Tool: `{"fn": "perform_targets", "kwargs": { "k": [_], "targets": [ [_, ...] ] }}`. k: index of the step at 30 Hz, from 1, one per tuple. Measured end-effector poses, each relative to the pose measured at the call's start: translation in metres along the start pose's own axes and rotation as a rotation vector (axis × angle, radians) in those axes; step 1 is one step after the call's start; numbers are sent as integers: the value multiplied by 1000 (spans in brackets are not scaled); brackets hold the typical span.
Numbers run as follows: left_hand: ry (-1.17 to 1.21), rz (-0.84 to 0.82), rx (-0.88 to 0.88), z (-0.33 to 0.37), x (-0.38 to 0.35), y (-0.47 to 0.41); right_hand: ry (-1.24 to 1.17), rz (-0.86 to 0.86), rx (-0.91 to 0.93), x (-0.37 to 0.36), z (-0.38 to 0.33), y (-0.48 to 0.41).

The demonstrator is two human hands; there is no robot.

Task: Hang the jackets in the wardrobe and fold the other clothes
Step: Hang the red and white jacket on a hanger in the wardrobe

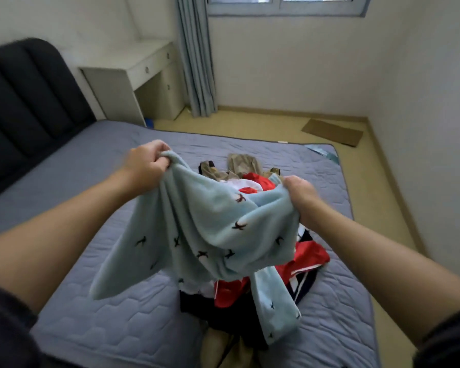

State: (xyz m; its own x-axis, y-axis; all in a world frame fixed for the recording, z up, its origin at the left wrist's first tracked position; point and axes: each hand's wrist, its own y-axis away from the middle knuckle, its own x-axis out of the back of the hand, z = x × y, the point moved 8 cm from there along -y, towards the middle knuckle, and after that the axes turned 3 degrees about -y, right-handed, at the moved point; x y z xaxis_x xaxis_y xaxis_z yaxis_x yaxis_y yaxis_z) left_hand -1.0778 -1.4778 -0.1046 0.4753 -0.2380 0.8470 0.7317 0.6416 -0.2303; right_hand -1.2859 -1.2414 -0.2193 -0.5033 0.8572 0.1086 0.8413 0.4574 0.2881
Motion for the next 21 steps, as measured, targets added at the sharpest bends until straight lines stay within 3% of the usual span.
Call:
{"fn": "perform_targets", "kwargs": {
  "k": [2, 7, 10, 13, 15, 19, 21],
  "targets": [
    [99, -104, -5, 3, 14, 1, 22, -173, 87, -48, -36, 24],
    [109, -539, -36, -2, 38, 20, -117, -609, 236, -166, -130, 102],
    [282, -646, -23, -15, 59, 26, -206, -734, 305, -216, -174, 131],
    [379, -582, 32, -41, 89, 22, -198, -728, 351, -248, -196, 138],
    [367, -475, 66, -63, 114, 18, -62, -705, 392, -265, -198, 136],
    [439, -189, 150, -108, 173, 13, 500, -918, 561, -322, -173, 149],
    [397, -50, 210, -132, 205, 12, 743, -839, 573, -350, -155, 146]
  ]
}}
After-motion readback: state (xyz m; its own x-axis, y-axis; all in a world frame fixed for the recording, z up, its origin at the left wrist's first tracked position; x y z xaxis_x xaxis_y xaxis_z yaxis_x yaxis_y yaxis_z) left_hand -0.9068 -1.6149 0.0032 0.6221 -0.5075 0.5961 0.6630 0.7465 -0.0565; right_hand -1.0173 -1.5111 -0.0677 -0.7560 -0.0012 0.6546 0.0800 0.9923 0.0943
